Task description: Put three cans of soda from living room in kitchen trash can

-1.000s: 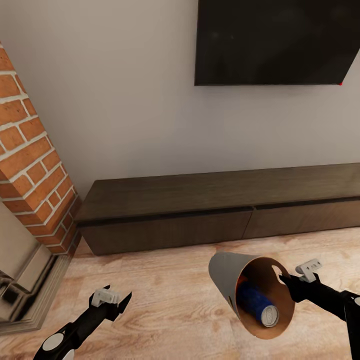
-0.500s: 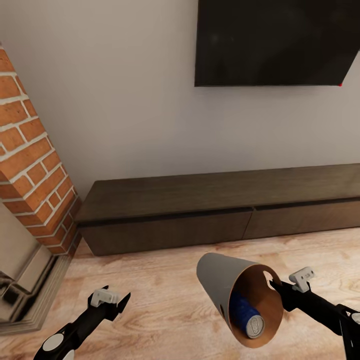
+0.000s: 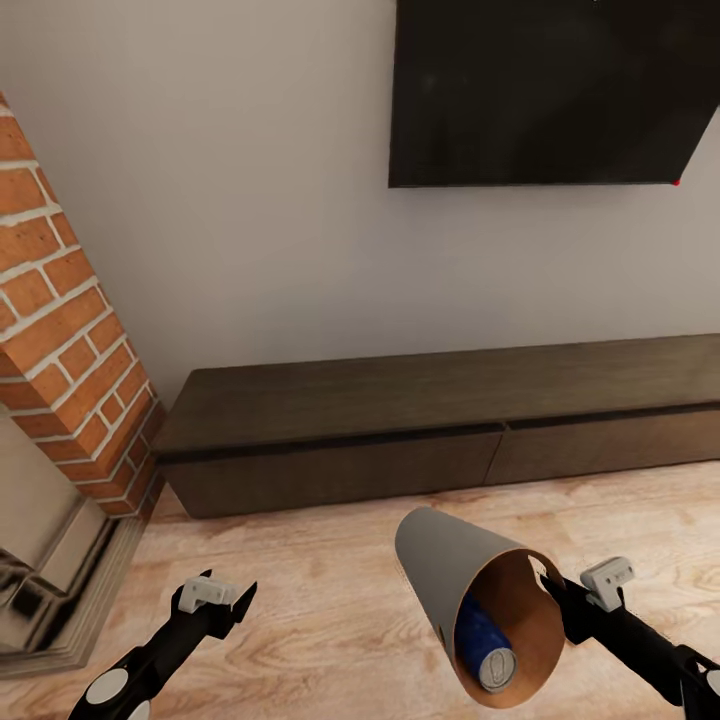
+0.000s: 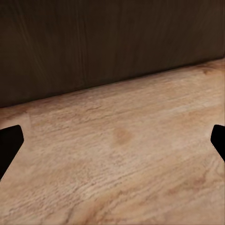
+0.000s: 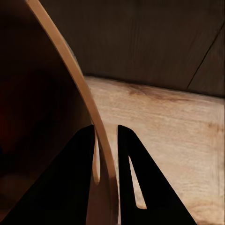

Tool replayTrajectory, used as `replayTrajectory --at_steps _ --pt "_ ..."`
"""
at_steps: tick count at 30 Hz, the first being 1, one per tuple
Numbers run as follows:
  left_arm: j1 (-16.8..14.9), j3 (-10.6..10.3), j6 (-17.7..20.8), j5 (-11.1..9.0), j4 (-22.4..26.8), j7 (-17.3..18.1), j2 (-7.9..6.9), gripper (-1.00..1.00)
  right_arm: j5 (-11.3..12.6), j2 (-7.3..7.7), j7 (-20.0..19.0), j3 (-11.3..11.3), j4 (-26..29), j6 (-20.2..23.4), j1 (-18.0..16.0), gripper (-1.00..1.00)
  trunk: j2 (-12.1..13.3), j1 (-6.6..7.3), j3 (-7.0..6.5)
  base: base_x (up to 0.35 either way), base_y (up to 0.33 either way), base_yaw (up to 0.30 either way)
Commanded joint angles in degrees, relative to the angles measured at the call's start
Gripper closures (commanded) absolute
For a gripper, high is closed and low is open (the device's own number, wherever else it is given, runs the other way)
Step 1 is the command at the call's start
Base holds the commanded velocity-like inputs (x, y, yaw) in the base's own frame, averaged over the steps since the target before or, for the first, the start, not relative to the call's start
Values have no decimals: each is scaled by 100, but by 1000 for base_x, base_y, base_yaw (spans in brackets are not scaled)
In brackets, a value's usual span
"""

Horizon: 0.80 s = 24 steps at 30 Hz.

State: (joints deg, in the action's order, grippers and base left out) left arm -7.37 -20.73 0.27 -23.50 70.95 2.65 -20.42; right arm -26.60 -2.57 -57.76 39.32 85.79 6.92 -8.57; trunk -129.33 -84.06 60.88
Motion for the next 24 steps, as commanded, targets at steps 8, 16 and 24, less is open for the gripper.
replayTrajectory --at_steps 8,16,24 --pt "0 -21 -147 10 -134 -1 -3 -100 60 -130 158 386 -604 -1230 142 100 322 177 -145 0 0 0" --pt "-1 -39 -214 12 -216 -1 -3 -100 73 110 172 839 -1661 -3390 367 100 643 352 -288 0 0 0" --pt "-7 -45 -220 12 -414 0 0 -100 626 736 -696 879 -2171 -3637 428 100 964 528 -432 0 0 0"
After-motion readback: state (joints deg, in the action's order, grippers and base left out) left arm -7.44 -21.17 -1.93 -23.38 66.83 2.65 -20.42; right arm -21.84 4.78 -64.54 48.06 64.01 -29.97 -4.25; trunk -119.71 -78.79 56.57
